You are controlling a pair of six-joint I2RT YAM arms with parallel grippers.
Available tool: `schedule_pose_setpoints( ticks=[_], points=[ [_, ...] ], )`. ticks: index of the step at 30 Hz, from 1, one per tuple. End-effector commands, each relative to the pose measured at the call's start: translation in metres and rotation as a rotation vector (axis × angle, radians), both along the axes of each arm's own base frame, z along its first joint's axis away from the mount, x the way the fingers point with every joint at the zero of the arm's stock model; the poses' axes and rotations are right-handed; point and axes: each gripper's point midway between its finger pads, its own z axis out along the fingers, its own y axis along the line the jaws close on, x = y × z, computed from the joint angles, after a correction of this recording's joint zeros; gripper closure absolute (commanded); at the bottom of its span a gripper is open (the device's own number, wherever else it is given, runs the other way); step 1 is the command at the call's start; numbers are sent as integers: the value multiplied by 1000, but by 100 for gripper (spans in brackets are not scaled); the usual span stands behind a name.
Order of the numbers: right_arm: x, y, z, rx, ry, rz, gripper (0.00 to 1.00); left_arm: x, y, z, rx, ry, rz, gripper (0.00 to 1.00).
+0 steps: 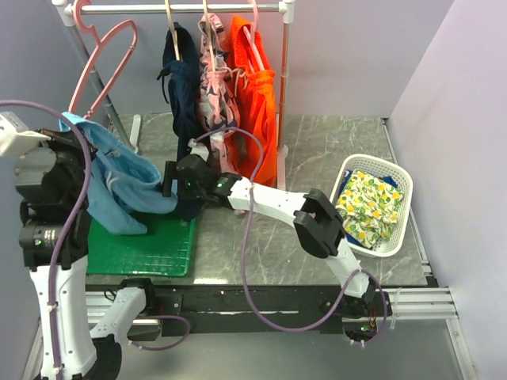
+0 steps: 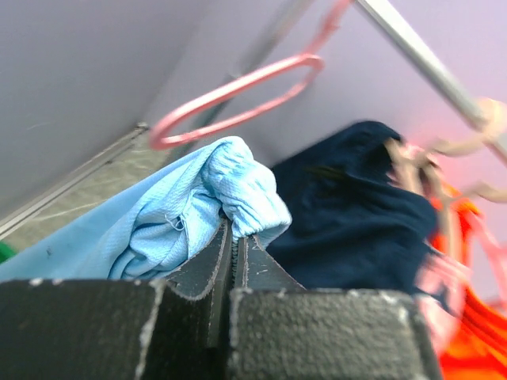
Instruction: Place the shorts on the hanger
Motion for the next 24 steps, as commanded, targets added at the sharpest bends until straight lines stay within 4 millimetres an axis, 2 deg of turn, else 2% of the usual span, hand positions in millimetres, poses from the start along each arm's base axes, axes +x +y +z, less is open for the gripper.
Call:
schedule_pose_setpoints(
  ticks=[1, 2, 3, 4, 5, 6, 7, 9, 12, 17, 18, 19, 20, 21, 23, 24],
  points=[
    [37, -30, -5, -24, -1, -222, 0, -30, -38, 80, 120, -194, -209, 99],
    [42, -37, -7, -40, -6, -252, 0, -38, -47, 98, 137, -230, -254, 99],
    [48, -47, -4, -44, -9, -287, 0, -40, -56, 103, 147, -233, -301, 99],
    [51, -55, -9, -55, -1, -305, 0, -43, -64, 111, 155, -253, -343, 99],
    [53, -59, -10, -49, 7, -317, 0, -50, -80, 123, 176, -286, -433, 99],
    [54, -65, 0, -28, -2, -327, 0, -55, -88, 131, 172, -315, -471, 99],
    [54, -69, -5, -28, -5, -333, 0, -59, -95, 137, 176, -335, -509, 99],
    [53, -73, 0, -26, -16, -330, 0, -72, -110, 154, 181, -391, -594, 99],
    [52, -74, -7, -58, -3, -333, 0, -84, -128, 169, 173, -437, -695, 99],
    [40, -84, -14, -47, 19, -320, 0, -106, -144, 188, 179, -508, -788, 99],
    [36, -87, 1, -14, 4, -310, 0, -108, -149, 189, 171, -511, -819, 99],
    [31, -92, -5, -11, 2, -302, 0, -109, -150, 191, 167, -515, -833, 99],
    [28, -94, -1, 2, -1, -293, 0, -108, -153, 195, 167, -530, -850, 99],
    [22, -95, 15, 34, -12, -277, 0, -109, -157, 198, 149, -540, -880, 99],
    [12, -102, 17, 44, -8, -264, 0, -110, -163, 205, 151, -560, -930, 99],
    [3, -104, 37, 84, -23, -253, 0, -110, -166, 208, 132, -569, -955, 99]
  ],
)
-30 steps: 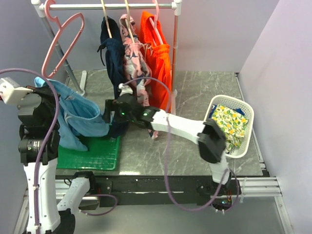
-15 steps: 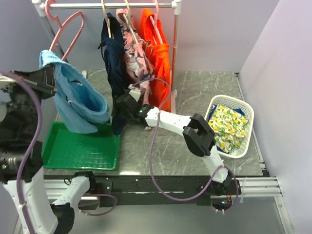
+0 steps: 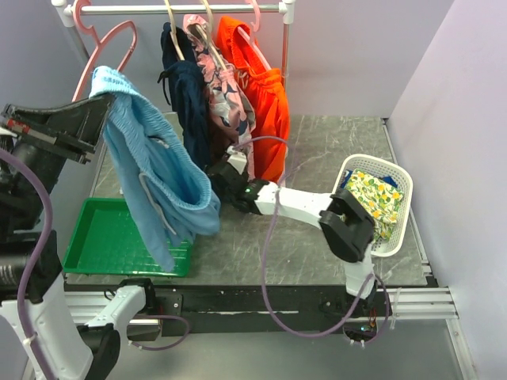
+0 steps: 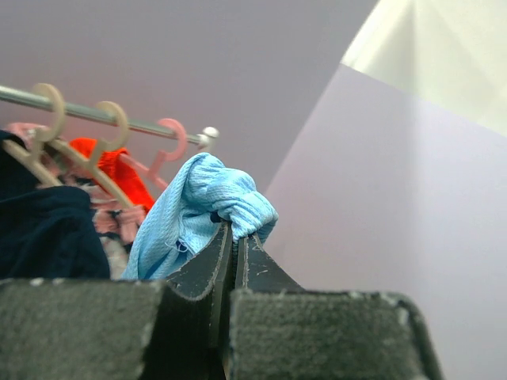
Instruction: Place the shorts on the hanger
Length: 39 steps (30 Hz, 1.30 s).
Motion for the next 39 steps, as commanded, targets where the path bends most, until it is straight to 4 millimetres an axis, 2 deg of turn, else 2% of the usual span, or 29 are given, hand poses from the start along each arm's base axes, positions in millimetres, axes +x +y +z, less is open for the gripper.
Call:
schedule_pose_setpoints(
  ticks=[1, 2, 3, 4, 5, 6, 7, 8, 9, 10, 11, 12, 13, 14, 15, 16, 17, 18, 19, 20, 22, 23, 24, 25, 27, 31, 32, 39],
  points=[
    [-19, 0, 84, 213, -108, 24, 0, -19, -22, 36, -7, -126, -168, 99],
    [-25, -4, 86, 229, -106, 27, 0, -16, -24, 38, -9, -125, -182, 99],
    [-35, -9, 107, 276, -122, 39, 0, -16, -25, 41, -20, -131, -201, 99],
    [-44, -15, 97, 281, -101, 40, 0, -17, -27, 43, -22, -136, -217, 99],
    [-51, -20, 101, 295, -101, 44, 0, -13, -30, 41, -21, -126, -241, 99],
    [-59, -26, 119, 334, -122, 53, 0, -15, -32, 45, -32, -137, -271, 99],
    [-68, -33, 110, 329, -106, 58, 0, -13, -34, 44, -37, -130, -291, 99],
    [-74, -37, 112, 337, -105, 62, 0, -6, -35, 42, -42, -113, -305, 99],
    [-80, -44, 127, 370, -122, 63, 0, -4, -34, 42, -55, -105, -308, 99],
    [-87, -51, 118, 363, -103, 58, 0, -1, -33, 40, -66, -95, -299, 99],
    [-91, -63, 130, 390, -118, 35, 0, 2, -31, 38, -68, -93, -288, 99],
    [-95, -70, 131, 398, -115, 21, 0, 7, -31, 35, -73, -84, -284, 99],
    [-101, -82, 115, 381, -87, -5, 0, 15, -30, 29, -81, -57, -283, 99],
    [-103, -97, 128, 407, -116, -41, 0, 21, -31, 25, -82, -46, -293, 99],
    [-107, -109, 115, 387, -107, -60, 0, 27, -31, 20, -86, -29, -297, 99],
    [-110, -121, 111, 374, -99, -87, 0, 40, -30, 10, -97, 11, -281, 99],
    [-114, -137, 125, 406, -130, -106, 0, 44, -39, 3, -72, 17, -298, 99],
    [-116, -147, 123, 400, -140, -123, 0, 55, -38, 1, -98, 28, -256, 99],
    [-120, -158, 125, 393, -148, -129, 0, 53, -66, -5, -97, 59, -341, 99],
    [-127, -170, 144, 437, -175, -134, 0, 62, -75, -17, -61, 87, -306, 99],
    [-132, -188, 159, 427, -211, -145, 0, 72, -98, -33, -79, 137, -281, 99],
    [-136, -196, 172, 449, -232, -139, 0, 76, -102, -36, -75, 136, -266, 99],
    [-138, -200, 185, 458, -245, -136, 0, 78, -107, -41, -80, 146, -261, 99],
    [-141, -203, 184, 436, -237, -126, 0, 82, -119, -54, -76, 175, -273, 99],
    [-148, -201, 192, 446, -223, -100, 0, 88, -126, -59, -92, 178, -248, 99],
    [-157, -199, 185, 445, -192, -117, 0, 96, -160, -80, -56, 221, -255, 99],
    [-157, -203, 186, 451, -205, -135, 0, 98, -162, -82, -56, 223, -244, 99],
    [-148, -201, 146, 374, -157, -208, 3, 94, -180, -89, -52, 235, -289, 99]
  ],
)
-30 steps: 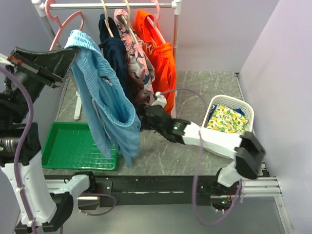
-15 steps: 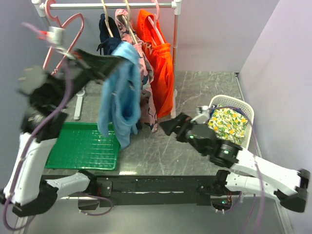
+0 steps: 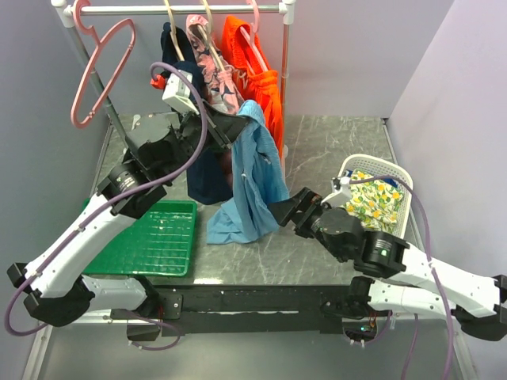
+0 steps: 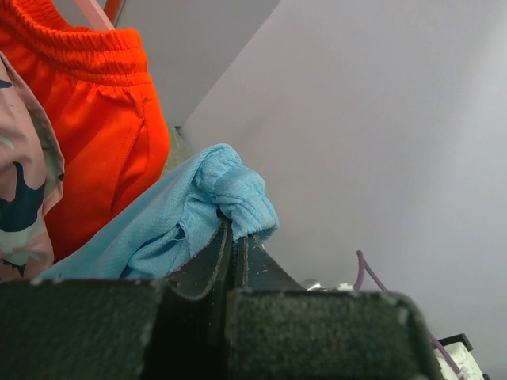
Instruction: Place the shorts on the hanger
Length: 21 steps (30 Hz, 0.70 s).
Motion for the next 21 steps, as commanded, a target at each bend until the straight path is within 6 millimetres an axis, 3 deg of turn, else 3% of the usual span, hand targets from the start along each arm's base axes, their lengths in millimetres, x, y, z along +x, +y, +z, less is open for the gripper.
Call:
schedule_pose_setpoints(
  ticks=[1, 3, 5, 8, 9, 10, 11, 14, 15, 17, 18, 19, 20, 21],
  points=[
    [14, -10, -24, -52, 41, -124, 5, -12, 10, 53, -121, -130, 26, 99],
    [21, -18, -26, -60, 41, -175, 7, -15, 11, 52, -120, -130, 28, 99],
    [28, -21, -23, -41, 22, -186, 17, -22, 12, 53, -119, -133, 15, 99],
    [35, 0, -8, -20, -1, -109, 32, -26, 10, 48, -104, -121, 7, 99],
    [33, 8, -10, -46, 11, -73, 36, -25, 10, 46, -98, -118, 13, 99],
    [36, 18, -19, -86, 36, -55, 47, -25, 11, 46, -99, -119, 15, 99],
    [37, 23, -14, -86, 39, -45, 51, -26, 12, 45, -96, -115, 18, 99],
    [36, 34, -24, -105, 65, -8, 56, -26, 14, 46, -88, -117, 27, 99],
    [34, 31, -26, -116, 67, -8, 59, -26, 16, 45, -80, -113, 30, 99],
    [35, 15, -4, -104, 32, -47, 74, -23, 20, 43, -63, -108, 58, 99],
    [32, 1, -2, -150, 32, -62, 82, -23, 24, 41, -49, -99, 70, 99],
    [32, -14, 14, -143, 6, -88, 96, -23, 27, 41, -41, -101, 80, 99],
    [35, -30, 48, -120, -43, -142, 100, -21, 30, 41, -33, -98, 101, 99],
    [32, -46, 55, -179, -57, -153, 100, -22, 34, 42, -24, -100, 111, 99]
  ],
)
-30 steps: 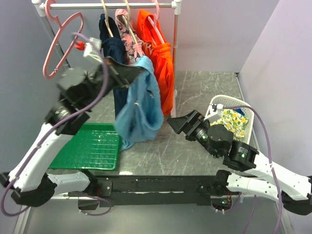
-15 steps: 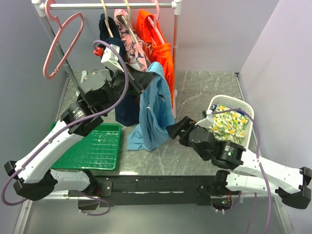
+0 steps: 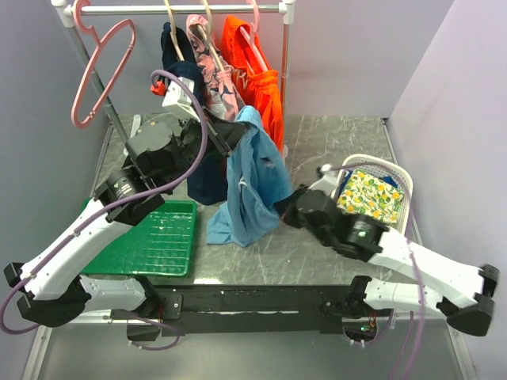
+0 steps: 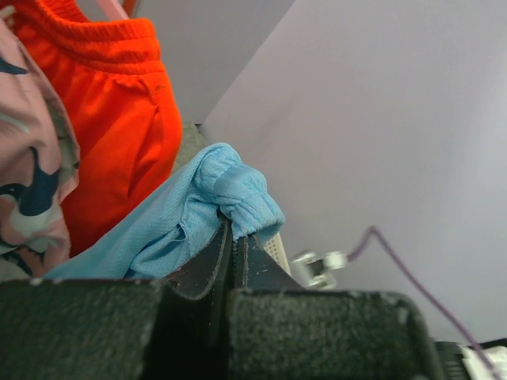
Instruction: Place the shorts on the hanger
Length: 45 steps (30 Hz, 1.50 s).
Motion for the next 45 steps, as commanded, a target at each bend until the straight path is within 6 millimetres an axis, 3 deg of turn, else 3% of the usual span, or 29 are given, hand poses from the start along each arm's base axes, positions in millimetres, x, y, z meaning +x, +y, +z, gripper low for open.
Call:
schedule_pose_setpoints(
  ticks=[1, 2, 4, 5, 7, 8, 10, 13, 14, 15, 16, 17, 18, 19, 20, 21, 23, 24, 27, 28, 30, 31, 34, 35, 40, 41, 43, 44, 45],
  points=[
    [2, -70, 105, 0, -184, -128, 100, -10, 35, 42, -36, -88, 78, 99],
    [1, -87, 144, 17, -249, -160, 100, -10, 40, 40, -24, -83, 97, 99],
    [-2, -100, 167, -28, -284, -164, 100, -13, 49, 34, 8, -70, 114, 99],
    [-6, -112, 200, -5, -333, -169, 100, -14, 52, 32, 18, -61, 123, 99],
    [-4, -111, 209, -70, -338, -149, 100, -17, 65, 27, 29, -37, 152, 99],
    [-6, -115, 227, -60, -358, -145, 100, -18, 70, 16, 54, -11, 164, 99],
    [-5, -98, 216, -115, -327, -69, 100, -20, 85, -6, 65, 44, 216, 99],
    [-3, -72, 177, -154, -254, 33, 100, -25, 97, -63, 102, 152, 252, 99],
    [0, -63, 136, -209, -189, 54, 100, -27, 98, -80, 114, 182, 252, 99],
    [5, -57, 123, -194, -176, 60, 100, -31, 99, -116, 151, 226, 247, 99],
    [-3, -46, 106, -162, -147, 128, 100, -34, 96, -135, 145, 266, 233, 99],
    [-4, -39, 52, -204, -56, 169, 100, -35, 94, -155, 158, 299, 226, 99],
    [3, -31, 42, -159, -58, 176, 100, -38, 92, -193, 189, 346, 217, 99],
    [-1, -22, 22, -141, -15, 225, 100, -42, 85, -211, 185, 382, 183, 99],
    [-2, -22, -19, -175, 56, 230, 100, -44, 80, -229, 193, 404, 165, 98],
    [3, -17, -29, -166, 62, 229, 100, -43, 75, -259, 206, 430, 156, 96],
    [6, -17, -66, -223, 134, 223, 100, -47, 64, -284, 205, 455, 107, 93],
    [8, -16, -73, -230, 145, 218, 100, -48, 65, -309, 237, 487, 110, 91],
    [12, -14, -89, -244, 167, 211, 100, -47, 64, -331, 251, 518, 126, 89],
    [11, -15, -95, -249, 176, 210, 100, -47, 65, -333, 255, 524, 128, 86],
    [10, -13, -103, -260, 192, 222, 100, -50, 65, -331, 267, 509, 108, 70],
    [9, -13, -107, -258, 201, 224, 100, -51, 66, -329, 270, 501, 101, 66],
    [10, -13, -112, -252, 202, 222, 100, -57, 66, -306, 280, 426, 42, 53],
    [9, -12, -113, -251, 200, 225, 100, -59, 67, -293, 276, 403, 28, 43],
    [8, -13, -118, -250, 203, 228, 100, -78, 73, -231, 253, 235, -80, 28],
    [8, -12, -119, -247, 201, 228, 100, -81, 78, -207, 214, 185, -80, 25],
    [6, -11, -121, -240, 203, 236, 100, -79, 86, -179, 187, 111, -47, 19],
    [7, -10, -120, -233, 198, 237, 100, -78, 93, -152, 155, 64, -19, 16],
    [7, -10, -121, -234, 199, 235, 100, -71, 96, -146, 177, 52, 15, 17]
  ],
)
